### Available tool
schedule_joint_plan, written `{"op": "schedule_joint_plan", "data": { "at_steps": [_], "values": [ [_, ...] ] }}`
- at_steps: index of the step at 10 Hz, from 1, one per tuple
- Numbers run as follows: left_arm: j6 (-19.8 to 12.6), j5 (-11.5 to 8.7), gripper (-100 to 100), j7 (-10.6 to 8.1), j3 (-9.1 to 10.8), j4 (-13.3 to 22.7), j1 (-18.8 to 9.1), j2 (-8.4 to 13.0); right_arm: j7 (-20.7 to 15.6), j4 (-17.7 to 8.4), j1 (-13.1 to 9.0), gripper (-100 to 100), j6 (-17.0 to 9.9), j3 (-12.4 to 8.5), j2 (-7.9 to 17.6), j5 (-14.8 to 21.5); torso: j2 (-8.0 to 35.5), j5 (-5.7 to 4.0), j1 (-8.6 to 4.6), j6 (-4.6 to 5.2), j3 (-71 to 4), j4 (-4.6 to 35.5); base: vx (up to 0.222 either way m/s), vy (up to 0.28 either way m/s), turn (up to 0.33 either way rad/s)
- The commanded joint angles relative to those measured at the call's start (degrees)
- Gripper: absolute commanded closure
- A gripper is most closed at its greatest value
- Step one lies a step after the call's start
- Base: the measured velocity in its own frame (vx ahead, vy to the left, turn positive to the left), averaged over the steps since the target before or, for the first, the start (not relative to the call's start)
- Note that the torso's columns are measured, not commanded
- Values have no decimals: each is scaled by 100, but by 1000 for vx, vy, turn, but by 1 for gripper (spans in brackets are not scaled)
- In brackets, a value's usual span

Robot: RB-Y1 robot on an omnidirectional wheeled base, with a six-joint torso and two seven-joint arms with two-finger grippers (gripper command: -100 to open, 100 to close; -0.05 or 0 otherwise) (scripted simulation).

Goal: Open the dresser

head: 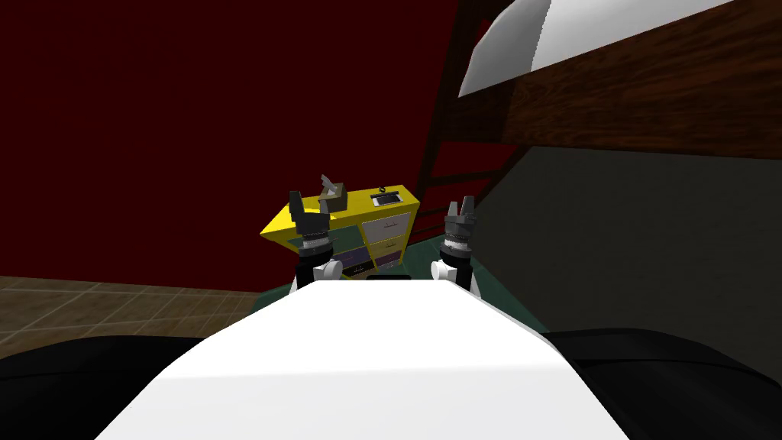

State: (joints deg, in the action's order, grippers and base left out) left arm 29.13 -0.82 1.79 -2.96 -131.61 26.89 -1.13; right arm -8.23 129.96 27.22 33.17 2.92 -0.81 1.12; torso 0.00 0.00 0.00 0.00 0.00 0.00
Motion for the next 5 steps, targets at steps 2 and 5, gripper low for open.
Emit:
{"op": "schedule_joint_plan", "data": {
  "at_steps": [2,5],
  "values": [
    [0,0,0,0,0,0,0,0,0,0,0,0,0,0,0,0,597,0,0,0,-1200,600,0,0,0],
    [0,0,0,0,0,-1,0,0,0,1,0,0,0,0,0,0,1845,0,0,0,-3692,1846,3,2,1]
  ]
}}
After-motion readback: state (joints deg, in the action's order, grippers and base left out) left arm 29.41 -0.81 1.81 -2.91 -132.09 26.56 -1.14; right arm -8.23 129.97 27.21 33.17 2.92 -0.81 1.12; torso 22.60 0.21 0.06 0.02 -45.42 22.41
